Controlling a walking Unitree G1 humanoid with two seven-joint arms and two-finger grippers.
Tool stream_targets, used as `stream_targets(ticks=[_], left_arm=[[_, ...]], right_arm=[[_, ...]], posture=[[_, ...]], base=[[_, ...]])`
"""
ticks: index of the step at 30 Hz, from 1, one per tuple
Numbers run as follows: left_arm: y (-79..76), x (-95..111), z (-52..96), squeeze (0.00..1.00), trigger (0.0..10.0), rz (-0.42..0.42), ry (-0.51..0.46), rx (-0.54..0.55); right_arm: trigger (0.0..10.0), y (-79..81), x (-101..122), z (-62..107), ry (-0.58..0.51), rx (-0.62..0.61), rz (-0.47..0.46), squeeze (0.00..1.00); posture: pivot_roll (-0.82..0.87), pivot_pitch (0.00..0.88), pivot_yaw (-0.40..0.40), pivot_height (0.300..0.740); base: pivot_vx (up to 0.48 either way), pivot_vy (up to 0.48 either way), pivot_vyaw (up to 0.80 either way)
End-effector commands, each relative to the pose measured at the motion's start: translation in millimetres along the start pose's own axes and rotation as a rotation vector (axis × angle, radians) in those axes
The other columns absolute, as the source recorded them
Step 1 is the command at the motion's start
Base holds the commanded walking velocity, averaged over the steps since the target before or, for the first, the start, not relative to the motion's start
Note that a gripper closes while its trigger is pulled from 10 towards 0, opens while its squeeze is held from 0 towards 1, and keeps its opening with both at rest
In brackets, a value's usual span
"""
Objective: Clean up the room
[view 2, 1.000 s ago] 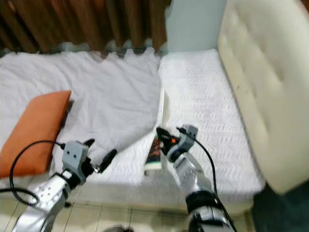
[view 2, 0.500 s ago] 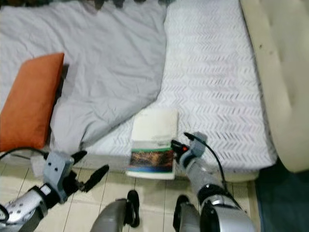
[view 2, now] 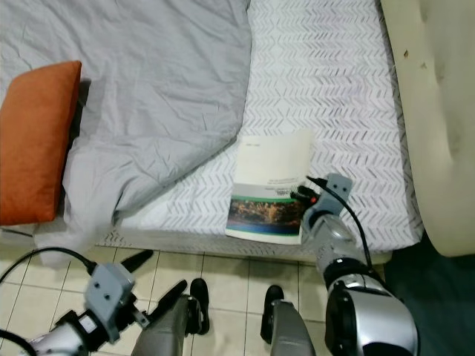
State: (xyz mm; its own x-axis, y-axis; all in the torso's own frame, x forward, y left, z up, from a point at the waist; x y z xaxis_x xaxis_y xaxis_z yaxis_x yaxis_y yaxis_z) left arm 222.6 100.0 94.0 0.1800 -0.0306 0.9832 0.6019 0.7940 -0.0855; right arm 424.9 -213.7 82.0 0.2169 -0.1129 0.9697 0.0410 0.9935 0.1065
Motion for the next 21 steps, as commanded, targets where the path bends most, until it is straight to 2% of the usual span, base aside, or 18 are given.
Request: stream_targets(ticks=[1,5,12,21], left_arm=[[-6.7,-11.6,-1.5,0.00,10.0,-0.018,0.022,-0.006],[-7.0,-3.3,-11.2,0.00,10.0,-0.040,-0.021,0.014],[-1.6,-2.3,-7.2,0.00,10.0,-0.067,-0.040,0.035],[-4.7,0.0,-9.1,0.00,10.0,-0.067,-0.053,0.039]], right_arm=[[0.0,-11.4,-8.2,3.1,0.029,-0.041,0.017,0.00],[0.0,-17.3,-1.8,2.6,0.029,-0.041,0.096,0.00],[0.0,-14.8,16.4,-2.2,-0.004,-0.038,0.154,0.00],[0.0,-15.9,31.0,-5.5,-0.019,-0.055,0.206,0.00]], posture=[[0.16,0.521,0.085,0.740],[0.16,0.530,0.086,0.740],[0.17,0.520,0.092,0.740],[0.17,0.518,0.087,0.740]], base=[[0.000,0.000,0.00],[0.000,0.000,0.00],[0.000,0.000,0.00],[0.000,0.000,0.00]])
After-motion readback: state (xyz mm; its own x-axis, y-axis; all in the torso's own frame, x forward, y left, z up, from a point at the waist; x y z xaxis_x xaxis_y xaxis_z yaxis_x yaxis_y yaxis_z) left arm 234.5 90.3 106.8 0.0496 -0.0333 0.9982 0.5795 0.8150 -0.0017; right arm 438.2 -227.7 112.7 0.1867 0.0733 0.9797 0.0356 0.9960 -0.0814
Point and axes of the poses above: a point about 5 cm out from each wrist's last joint towards the gripper, its own z axis pointing back from the gripper into the wrist, its own x axis along the axis of the wrist's last joint, y = z × x, the point moved 6 cm from there along -z, pointing out of the wrist towards the gripper, and after that the axes turned 14 degrees about z, right-handed, at the moved point
